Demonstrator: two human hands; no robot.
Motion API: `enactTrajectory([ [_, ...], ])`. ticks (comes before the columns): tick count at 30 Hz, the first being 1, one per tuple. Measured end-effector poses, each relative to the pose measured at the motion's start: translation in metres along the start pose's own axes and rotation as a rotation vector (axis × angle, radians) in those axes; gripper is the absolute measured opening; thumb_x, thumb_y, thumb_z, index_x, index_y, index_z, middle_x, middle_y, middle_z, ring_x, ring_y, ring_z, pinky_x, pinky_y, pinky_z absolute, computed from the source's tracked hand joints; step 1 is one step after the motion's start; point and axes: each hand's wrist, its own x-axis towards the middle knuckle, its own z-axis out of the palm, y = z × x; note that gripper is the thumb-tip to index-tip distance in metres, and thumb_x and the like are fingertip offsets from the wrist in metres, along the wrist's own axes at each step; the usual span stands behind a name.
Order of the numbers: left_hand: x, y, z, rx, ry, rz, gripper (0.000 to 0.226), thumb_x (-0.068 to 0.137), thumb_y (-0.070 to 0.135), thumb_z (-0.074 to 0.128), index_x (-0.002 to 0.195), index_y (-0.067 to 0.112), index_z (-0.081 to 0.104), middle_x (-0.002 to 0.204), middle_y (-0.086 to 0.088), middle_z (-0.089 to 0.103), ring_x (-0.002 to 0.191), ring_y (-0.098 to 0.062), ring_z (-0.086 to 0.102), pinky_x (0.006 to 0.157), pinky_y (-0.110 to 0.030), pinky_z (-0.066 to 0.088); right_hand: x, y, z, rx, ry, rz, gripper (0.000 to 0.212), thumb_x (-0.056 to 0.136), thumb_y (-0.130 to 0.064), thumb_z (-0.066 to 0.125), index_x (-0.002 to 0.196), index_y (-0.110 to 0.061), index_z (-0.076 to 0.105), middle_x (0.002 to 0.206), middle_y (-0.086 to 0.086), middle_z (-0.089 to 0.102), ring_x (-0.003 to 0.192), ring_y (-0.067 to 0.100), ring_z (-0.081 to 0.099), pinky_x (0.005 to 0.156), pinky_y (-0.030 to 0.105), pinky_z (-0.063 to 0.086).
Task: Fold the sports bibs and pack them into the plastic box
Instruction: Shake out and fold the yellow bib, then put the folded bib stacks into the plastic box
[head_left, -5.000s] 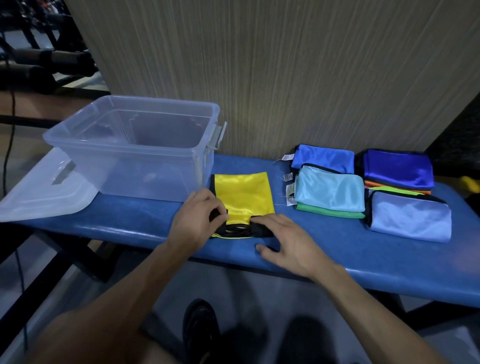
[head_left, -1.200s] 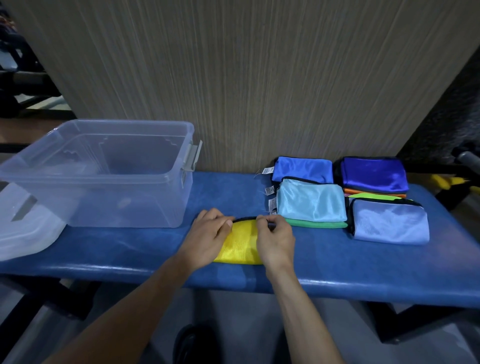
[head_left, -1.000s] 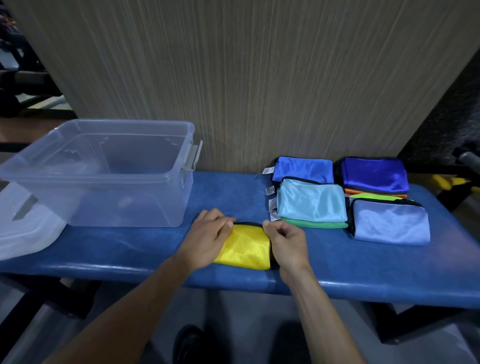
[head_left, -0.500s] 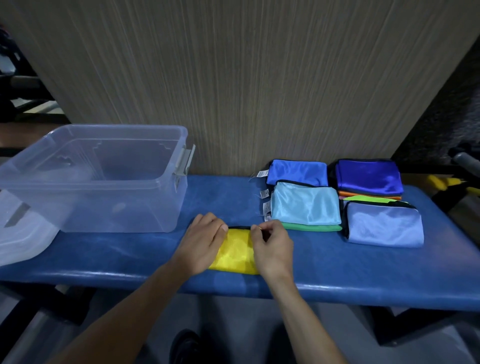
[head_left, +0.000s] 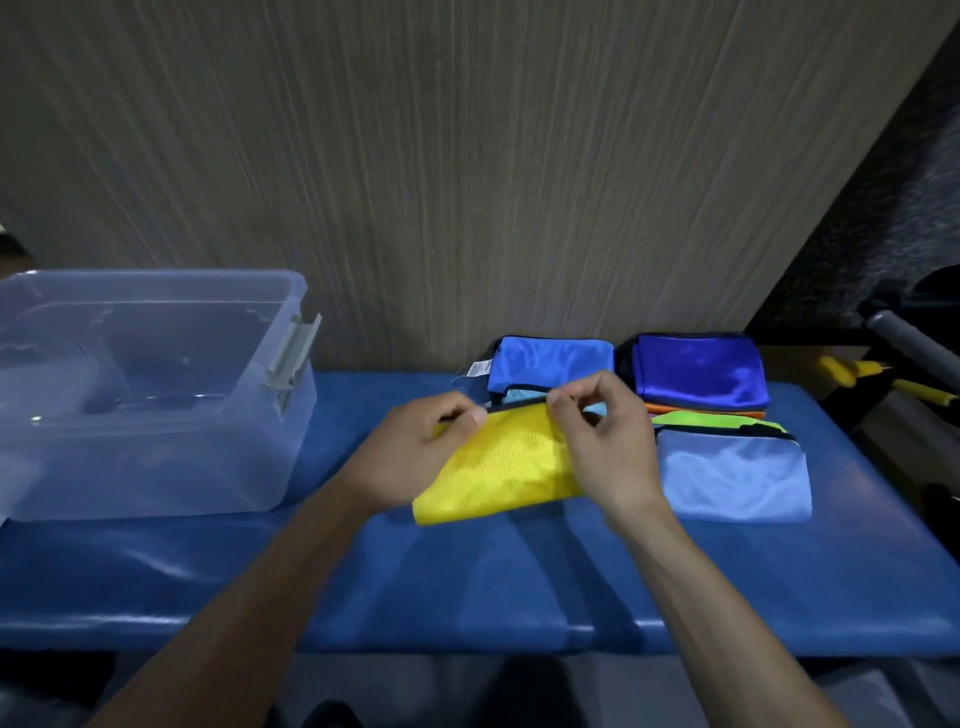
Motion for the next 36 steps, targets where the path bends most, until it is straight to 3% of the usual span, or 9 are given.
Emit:
enactTrajectory([
  [6,0.107,0.014,0.012,-0.273,0.258,-0.150,0.019,0.100,0.027,0.063,0.104,0.014,0.077,0.103,0.004,0.074,0.096,-0.004,0.063,0.085,-0.019,0.045,0.104,0.013,-0.009,-0.058,0.133,0.006,0.021,0.088,-0.023,0.073,0.073,-0.023,0.059,0.072,-0.008,0.065,0.072,0.011,0.060,0.080,0.043,0.053],
  [10,0.161,0.009,0.032,-0.230,0.343,-0.242,0.018,0.097,0.026,0.066,0.102,0.014,0.078,0.102,0.002,0.074,0.101,-0.014,0.065,0.081,-0.021,0.043,0.142,0.026,-0.007,-0.249,0.125,0.014,0.010,0.094,-0.022,0.067,0.098,-0.015,0.062,0.102,0.007,0.067,0.096,0.020,0.061,0.093,0.031,0.046],
  [13,0.174,-0.001,0.046,-0.168,0.432,-0.255,0.014,0.093,0.030,0.072,0.092,0.017,0.078,0.093,0.004,0.075,0.094,-0.013,0.067,0.080,-0.024,0.047,0.138,0.034,-0.006,-0.421,0.099,-0.148,0.025,0.092,-0.017,0.066,0.115,-0.012,0.058,0.123,0.013,0.049,0.100,0.031,0.055,0.094,0.034,0.043],
  [17,0.168,-0.015,0.056,-0.047,0.495,-0.144,0.010,0.087,0.025,0.078,0.080,0.023,0.070,0.082,0.017,0.070,0.091,-0.003,0.066,0.089,-0.023,0.049,0.117,0.049,0.001,-0.798,-0.111,-0.462,0.020,0.089,-0.020,0.060,0.108,-0.017,0.066,0.110,0.007,0.056,0.101,0.035,0.052,0.084,0.045,0.048],
  [21,0.160,-0.014,0.061,0.143,0.438,-0.084,0.015,0.092,0.031,0.071,0.099,0.021,0.063,0.102,0.008,0.066,0.106,-0.017,0.057,0.094,-0.035,0.047,0.108,0.061,0.012,-0.933,-0.248,-0.384,0.030,0.101,-0.033,0.044,0.104,-0.020,0.071,0.108,0.002,0.061,0.107,0.029,0.052,0.084,0.043,0.045],
  [25,0.133,0.000,0.059,0.501,0.372,0.210,0.034,0.100,0.043,0.043,0.124,0.029,0.064,0.126,0.007,0.055,0.120,-0.020,0.043,0.098,-0.036,0.037,0.108,0.062,0.014,-0.906,-0.293,-0.318,0.052,0.093,-0.038,0.026,0.107,-0.015,0.070,0.113,0.005,0.061,0.111,0.031,0.051,0.091,0.047,0.046],
  [28,0.125,-0.005,0.065,0.572,0.037,0.064,0.055,0.105,0.053,0.020,0.149,0.034,0.047,0.153,0.011,0.043,0.145,-0.016,0.028,0.121,-0.045,0.019,0.105,0.061,0.009,-0.857,-0.397,-0.288,0.052,0.095,-0.036,0.028,0.128,-0.019,0.065,0.135,0.000,0.057,0.136,0.026,0.042,0.115,0.049,0.030],
  [31,0.125,-0.011,0.067,0.660,-0.050,-0.027,0.054,0.107,0.051,0.020,0.156,0.032,0.033,0.167,0.009,0.023,0.155,-0.016,0.011,0.125,-0.050,0.003,0.093,0.060,-0.006,-0.739,-0.369,-0.304,0.047,0.099,-0.028,0.037,0.140,-0.019,0.058,0.150,0.002,0.050,0.148,0.025,0.033,0.121,0.049,0.020],
  [36,0.114,0.005,0.065,0.669,0.012,0.025,0.082,0.088,0.066,0.000,0.154,0.036,0.039,0.166,0.006,0.027,0.154,-0.024,0.013,0.125,-0.053,-0.001,0.091,0.047,-0.091,-0.655,-0.186,-0.329,0.021,0.093,-0.023,0.062,0.110,-0.015,0.073,0.109,0.005,0.070,0.106,0.028,0.061,0.092,0.036,0.046],
])
